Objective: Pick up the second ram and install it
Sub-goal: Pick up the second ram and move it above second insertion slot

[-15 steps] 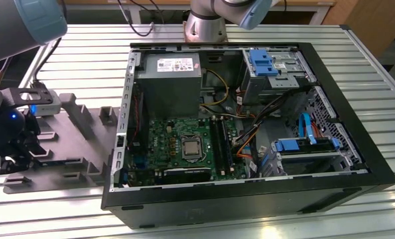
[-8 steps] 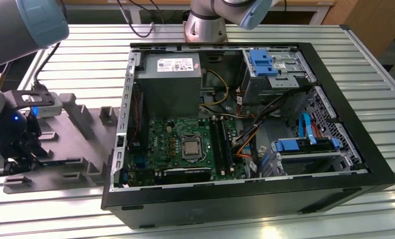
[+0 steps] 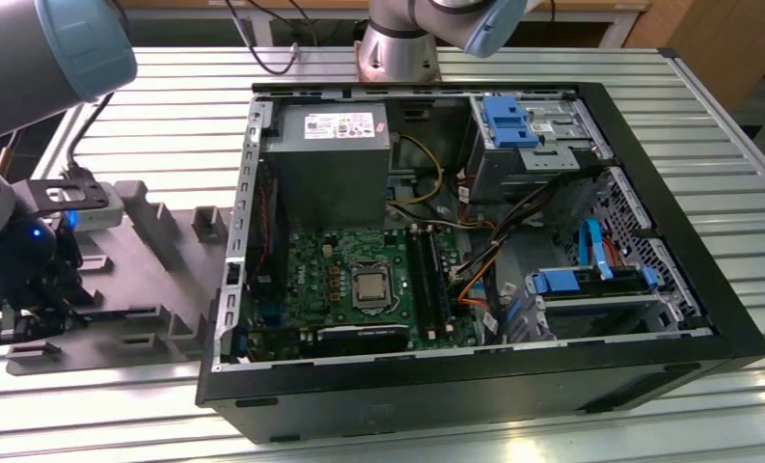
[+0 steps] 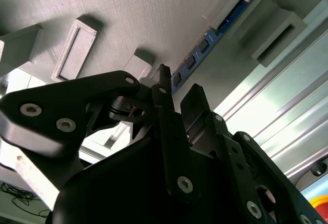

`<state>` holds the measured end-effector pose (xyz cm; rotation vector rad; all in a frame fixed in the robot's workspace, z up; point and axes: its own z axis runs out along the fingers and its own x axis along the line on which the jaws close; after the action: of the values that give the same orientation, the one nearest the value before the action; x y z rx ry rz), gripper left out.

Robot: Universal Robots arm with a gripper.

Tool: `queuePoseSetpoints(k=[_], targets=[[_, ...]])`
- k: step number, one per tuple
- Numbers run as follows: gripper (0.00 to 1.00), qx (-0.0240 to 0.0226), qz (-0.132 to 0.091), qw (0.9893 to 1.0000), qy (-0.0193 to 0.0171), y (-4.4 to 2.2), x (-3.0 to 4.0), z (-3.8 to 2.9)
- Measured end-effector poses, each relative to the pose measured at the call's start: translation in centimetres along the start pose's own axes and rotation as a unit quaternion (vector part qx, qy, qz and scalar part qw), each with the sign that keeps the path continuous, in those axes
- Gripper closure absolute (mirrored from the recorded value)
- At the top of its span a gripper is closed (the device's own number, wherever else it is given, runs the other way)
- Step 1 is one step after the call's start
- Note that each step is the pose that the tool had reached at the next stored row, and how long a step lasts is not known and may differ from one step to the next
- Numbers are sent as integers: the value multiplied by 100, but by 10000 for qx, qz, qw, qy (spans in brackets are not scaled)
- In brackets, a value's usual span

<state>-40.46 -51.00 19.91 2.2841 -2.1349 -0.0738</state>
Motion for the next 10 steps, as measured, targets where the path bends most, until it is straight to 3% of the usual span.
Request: queuePoseSetpoints(k=[10], targets=[[64, 0, -28, 10000, 1, 0, -1, -4]])
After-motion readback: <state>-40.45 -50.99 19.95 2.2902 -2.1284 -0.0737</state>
